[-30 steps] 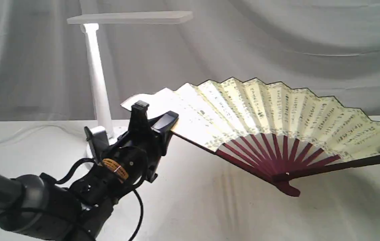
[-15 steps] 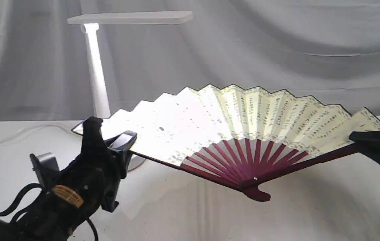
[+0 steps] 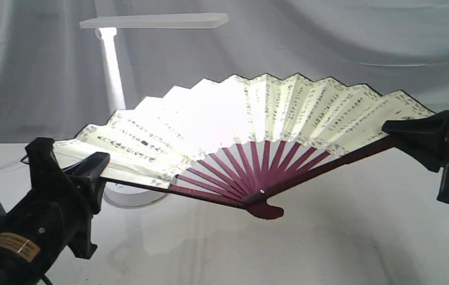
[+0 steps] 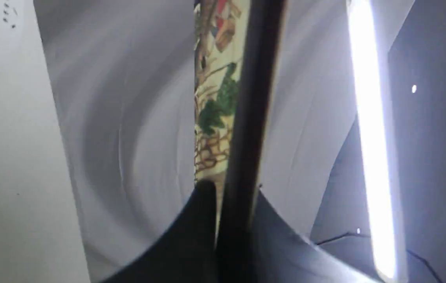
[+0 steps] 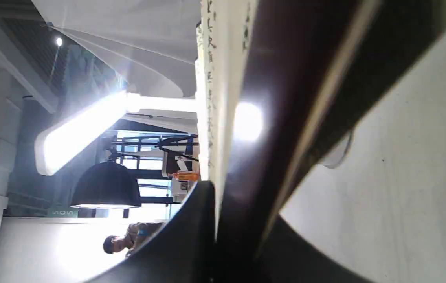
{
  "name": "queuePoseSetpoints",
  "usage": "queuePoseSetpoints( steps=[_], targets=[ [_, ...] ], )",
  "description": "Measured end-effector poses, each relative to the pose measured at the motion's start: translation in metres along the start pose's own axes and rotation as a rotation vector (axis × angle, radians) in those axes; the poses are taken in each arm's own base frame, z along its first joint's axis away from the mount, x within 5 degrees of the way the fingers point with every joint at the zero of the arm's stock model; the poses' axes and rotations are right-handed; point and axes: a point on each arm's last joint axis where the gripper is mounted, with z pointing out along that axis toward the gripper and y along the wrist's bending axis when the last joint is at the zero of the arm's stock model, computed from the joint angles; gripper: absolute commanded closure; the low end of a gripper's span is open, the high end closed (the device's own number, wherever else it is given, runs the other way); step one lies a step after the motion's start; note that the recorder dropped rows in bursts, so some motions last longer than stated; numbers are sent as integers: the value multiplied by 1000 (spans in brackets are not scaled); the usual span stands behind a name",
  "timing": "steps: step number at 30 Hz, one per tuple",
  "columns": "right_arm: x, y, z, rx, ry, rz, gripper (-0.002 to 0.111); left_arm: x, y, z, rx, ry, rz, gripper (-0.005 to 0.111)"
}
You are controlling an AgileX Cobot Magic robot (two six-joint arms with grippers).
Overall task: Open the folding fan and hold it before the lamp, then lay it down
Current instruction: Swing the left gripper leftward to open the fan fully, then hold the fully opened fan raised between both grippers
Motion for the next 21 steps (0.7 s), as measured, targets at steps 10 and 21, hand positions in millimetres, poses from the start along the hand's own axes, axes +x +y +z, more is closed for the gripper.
queuePoseSetpoints(
  steps=[10,21],
  targets=[
    [7,11,13,-37,3,2,108,-21,-9,3,30,-15,-49,107],
    [15,23,16,-67,36,-25,108,-42,-14,5,41,12,-80,107]
  ],
)
